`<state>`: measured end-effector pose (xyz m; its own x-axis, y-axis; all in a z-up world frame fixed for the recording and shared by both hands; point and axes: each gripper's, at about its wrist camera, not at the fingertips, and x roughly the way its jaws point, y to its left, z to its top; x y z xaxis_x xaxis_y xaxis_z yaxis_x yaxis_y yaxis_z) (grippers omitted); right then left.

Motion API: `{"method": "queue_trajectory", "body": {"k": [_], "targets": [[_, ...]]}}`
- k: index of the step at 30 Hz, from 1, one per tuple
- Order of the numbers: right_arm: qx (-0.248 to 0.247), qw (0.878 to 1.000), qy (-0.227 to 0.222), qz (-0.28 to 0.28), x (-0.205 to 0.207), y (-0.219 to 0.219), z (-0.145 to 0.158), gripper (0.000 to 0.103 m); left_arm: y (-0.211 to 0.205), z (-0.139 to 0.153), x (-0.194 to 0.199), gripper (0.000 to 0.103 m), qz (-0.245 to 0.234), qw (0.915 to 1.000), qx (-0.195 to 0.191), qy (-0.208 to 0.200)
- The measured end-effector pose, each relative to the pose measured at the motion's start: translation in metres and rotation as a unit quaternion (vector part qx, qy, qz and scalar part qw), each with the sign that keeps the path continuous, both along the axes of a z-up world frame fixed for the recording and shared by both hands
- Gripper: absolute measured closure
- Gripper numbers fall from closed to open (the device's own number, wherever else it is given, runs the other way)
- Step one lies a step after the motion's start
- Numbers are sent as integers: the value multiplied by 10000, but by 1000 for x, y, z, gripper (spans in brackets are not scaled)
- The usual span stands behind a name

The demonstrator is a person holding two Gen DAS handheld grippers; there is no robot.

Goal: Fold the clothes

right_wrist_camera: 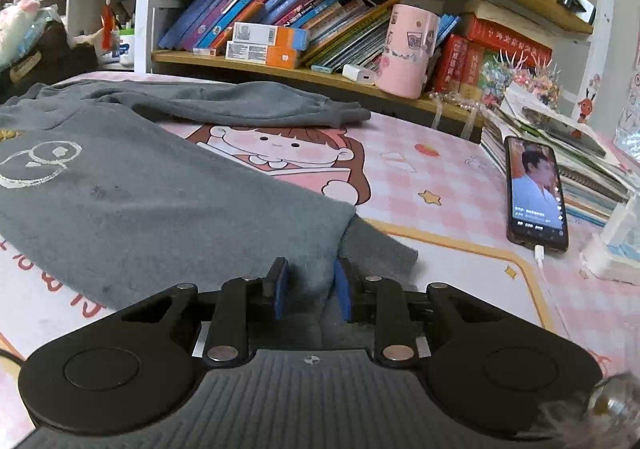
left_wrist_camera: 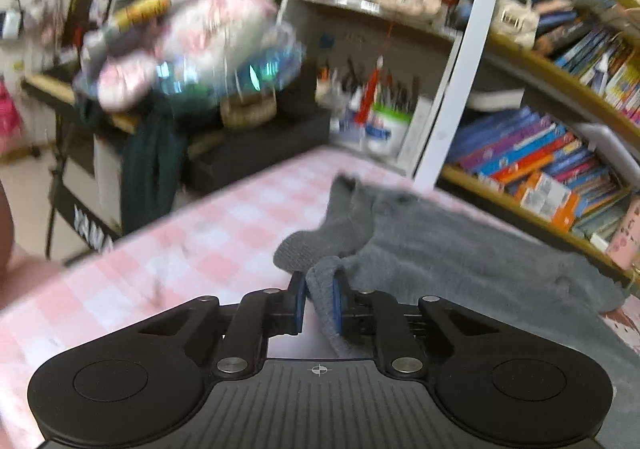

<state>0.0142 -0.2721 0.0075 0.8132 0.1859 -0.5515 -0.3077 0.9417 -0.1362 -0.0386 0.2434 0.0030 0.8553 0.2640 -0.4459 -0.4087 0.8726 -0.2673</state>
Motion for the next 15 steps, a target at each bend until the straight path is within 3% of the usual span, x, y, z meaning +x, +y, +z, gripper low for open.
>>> {"method": "queue_trajectory", "body": {"k": [4, 8, 11, 13, 15], "targets": [[85, 10000, -28, -1, 0, -3, -2, 79, 9, -9, 8, 86, -58, 9988, -182, 446], [97, 9999, -63, 1, 0, -3, -4, 79, 10, -14, 7, 80, -126, 9986, -148, 493], [103, 9999, -77, 10, -1, -4, -4, 79, 7, -10, 5, 61, -71, 9981, 121, 601], [112, 9999, -98, 3, -1, -4, -5, 79, 3, -8, 1, 41, 23, 9970, 398, 665], [142, 9998, -110, 1, -2, -4, -4, 78, 0, -5, -6, 38, 47, 9958, 634, 655]]}}
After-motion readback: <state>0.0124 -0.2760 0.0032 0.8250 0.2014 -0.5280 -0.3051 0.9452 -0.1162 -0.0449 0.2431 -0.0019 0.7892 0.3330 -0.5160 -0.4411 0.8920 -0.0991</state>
